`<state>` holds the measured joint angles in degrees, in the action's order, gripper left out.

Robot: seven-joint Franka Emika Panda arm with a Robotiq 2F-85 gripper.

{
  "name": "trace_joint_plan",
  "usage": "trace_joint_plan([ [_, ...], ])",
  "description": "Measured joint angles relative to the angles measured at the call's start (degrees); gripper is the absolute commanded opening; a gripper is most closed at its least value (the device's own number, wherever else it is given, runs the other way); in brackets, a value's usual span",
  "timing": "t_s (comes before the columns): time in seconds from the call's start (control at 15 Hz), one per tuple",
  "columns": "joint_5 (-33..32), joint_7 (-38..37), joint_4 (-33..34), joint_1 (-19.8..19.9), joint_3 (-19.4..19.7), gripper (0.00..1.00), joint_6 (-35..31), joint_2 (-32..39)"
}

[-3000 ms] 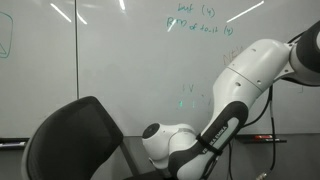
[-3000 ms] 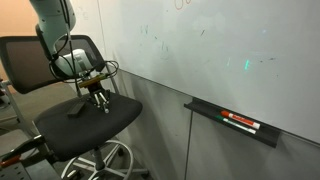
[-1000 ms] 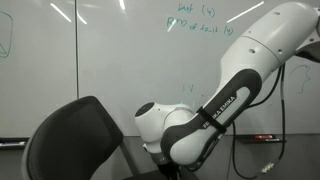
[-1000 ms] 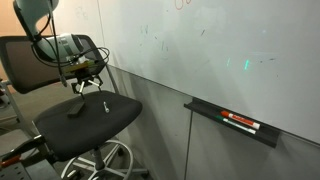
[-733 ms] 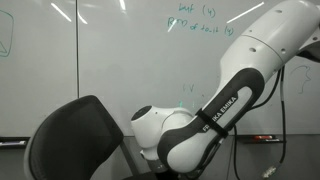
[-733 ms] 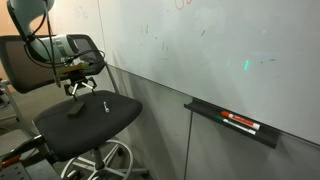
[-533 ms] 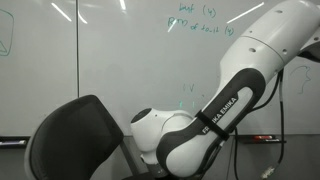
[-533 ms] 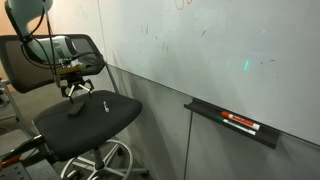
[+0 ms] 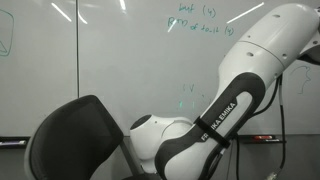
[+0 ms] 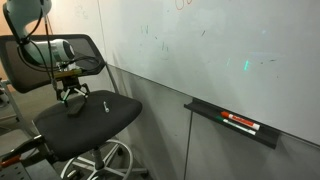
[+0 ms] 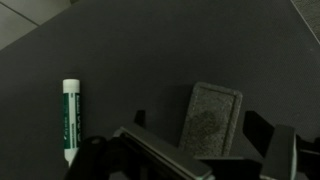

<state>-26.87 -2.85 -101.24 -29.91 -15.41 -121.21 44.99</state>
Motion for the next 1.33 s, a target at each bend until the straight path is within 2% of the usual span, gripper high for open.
trace_joint_plan([
  [0.73,3.36,-1.55,-0.13,-1.71,0.03,1.0,-2.12,1.86],
  [1.33,3.29,-0.6,-0.07,-2.03,1.38,1.0,-5.15,3.48],
])
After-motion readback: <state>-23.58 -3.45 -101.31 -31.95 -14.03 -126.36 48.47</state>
